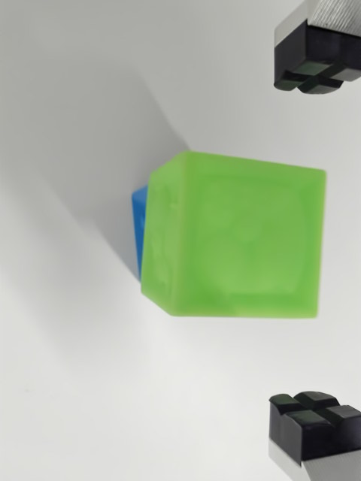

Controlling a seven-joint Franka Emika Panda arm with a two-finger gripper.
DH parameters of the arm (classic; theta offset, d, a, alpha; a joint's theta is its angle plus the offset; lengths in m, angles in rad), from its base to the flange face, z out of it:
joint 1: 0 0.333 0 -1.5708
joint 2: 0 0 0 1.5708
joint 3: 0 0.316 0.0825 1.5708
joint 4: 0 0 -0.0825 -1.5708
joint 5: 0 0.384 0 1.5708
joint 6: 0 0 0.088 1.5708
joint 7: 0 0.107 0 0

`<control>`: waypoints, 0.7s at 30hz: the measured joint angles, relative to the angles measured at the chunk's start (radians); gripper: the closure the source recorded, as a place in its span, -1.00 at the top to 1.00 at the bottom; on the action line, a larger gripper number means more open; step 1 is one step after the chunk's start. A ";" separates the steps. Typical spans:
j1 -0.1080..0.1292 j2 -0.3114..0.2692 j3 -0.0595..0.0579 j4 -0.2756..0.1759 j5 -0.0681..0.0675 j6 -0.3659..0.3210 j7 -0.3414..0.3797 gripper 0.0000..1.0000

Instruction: Stack cube

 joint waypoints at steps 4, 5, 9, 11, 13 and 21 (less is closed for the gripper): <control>0.001 -0.038 -0.003 0.000 -0.016 -0.036 0.011 1.00; 0.001 -0.043 -0.003 0.000 -0.018 -0.041 0.012 1.00; 0.001 -0.083 -0.005 0.002 -0.034 -0.082 0.024 1.00; 0.001 -0.097 -0.005 0.004 -0.039 -0.097 0.027 1.00; 0.001 -0.116 -0.006 0.007 -0.046 -0.120 0.032 1.00; 0.001 -0.182 -0.007 0.028 -0.067 -0.203 0.047 1.00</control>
